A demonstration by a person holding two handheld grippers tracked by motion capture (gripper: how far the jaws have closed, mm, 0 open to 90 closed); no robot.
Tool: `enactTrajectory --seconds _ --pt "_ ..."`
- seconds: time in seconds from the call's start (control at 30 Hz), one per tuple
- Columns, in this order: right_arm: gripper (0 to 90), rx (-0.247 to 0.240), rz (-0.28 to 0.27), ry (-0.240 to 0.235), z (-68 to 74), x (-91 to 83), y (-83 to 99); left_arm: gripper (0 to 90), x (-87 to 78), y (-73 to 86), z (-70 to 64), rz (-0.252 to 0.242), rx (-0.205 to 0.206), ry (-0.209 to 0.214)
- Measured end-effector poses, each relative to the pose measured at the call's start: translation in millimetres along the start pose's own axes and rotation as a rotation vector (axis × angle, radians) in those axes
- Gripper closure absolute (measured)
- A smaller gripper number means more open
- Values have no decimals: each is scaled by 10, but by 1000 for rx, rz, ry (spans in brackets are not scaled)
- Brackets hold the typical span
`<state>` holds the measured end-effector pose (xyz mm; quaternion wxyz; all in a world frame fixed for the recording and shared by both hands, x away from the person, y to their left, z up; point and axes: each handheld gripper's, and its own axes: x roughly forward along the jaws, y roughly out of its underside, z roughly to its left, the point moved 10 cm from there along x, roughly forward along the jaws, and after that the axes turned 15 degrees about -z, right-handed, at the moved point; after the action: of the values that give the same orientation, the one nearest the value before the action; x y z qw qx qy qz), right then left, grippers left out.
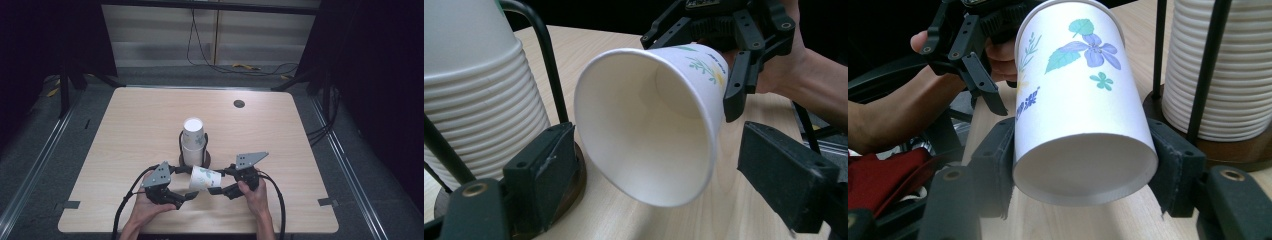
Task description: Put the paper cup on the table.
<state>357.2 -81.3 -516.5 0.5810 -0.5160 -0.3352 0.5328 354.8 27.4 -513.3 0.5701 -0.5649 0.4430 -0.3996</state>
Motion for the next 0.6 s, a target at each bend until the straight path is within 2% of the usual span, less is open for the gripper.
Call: enactTrajectory --seconds 0.17,0.33,0.6 --pt "365 -2 -28 -23 23 9 -32 156 4 7 13 1 -1 4" --pt "365 -10 -15 -17 22 19 -26 155 16 11 15 -2 -8 12" --pt "365 -17 -26 -49 63 43 -32 174 62 -17 14 -3 -9 53"
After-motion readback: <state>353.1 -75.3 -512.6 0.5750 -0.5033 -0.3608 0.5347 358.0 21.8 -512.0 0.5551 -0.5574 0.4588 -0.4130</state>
